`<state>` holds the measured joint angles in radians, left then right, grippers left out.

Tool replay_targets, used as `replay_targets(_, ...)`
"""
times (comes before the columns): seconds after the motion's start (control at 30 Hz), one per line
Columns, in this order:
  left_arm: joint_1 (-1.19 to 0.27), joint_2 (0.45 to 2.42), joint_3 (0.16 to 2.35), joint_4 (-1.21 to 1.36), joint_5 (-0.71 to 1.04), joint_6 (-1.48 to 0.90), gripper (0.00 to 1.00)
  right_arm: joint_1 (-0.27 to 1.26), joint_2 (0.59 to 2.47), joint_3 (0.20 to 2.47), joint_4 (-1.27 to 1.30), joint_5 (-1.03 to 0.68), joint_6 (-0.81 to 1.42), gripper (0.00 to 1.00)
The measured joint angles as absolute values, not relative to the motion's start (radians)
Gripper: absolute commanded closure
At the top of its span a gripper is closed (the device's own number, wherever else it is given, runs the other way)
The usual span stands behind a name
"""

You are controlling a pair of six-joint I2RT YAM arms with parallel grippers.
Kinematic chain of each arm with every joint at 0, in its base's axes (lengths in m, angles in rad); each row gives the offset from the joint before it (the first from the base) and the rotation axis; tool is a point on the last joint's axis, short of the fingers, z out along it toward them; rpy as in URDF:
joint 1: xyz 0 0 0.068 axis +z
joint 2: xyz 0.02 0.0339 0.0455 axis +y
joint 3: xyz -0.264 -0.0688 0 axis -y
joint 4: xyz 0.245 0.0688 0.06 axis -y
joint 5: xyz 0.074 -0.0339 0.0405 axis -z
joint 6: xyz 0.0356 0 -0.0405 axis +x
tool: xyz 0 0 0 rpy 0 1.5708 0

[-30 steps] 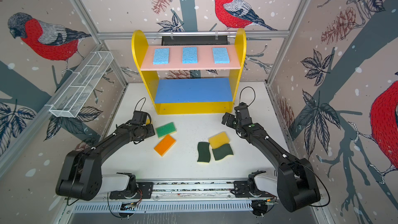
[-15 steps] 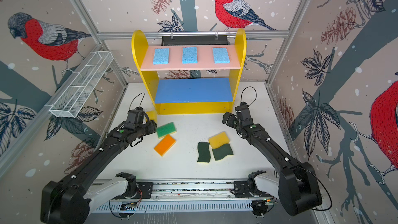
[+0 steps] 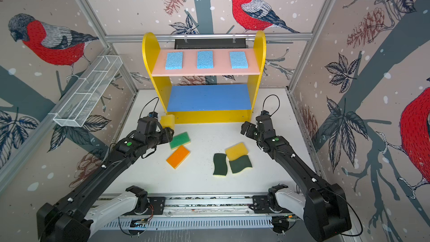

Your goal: Place and organize the cleaning sponges onto the shelf

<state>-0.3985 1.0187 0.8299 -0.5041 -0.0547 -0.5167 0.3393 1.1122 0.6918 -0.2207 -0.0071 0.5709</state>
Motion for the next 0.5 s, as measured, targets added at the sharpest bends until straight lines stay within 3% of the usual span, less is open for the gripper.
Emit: replay_targets(0.5, -0.519, 1.152, 0.96, -0.472, -0.136, -0.515, 0.4, 0.332, 1.135, 0.698, -0.218, -0.006, 0.543, 0.02)
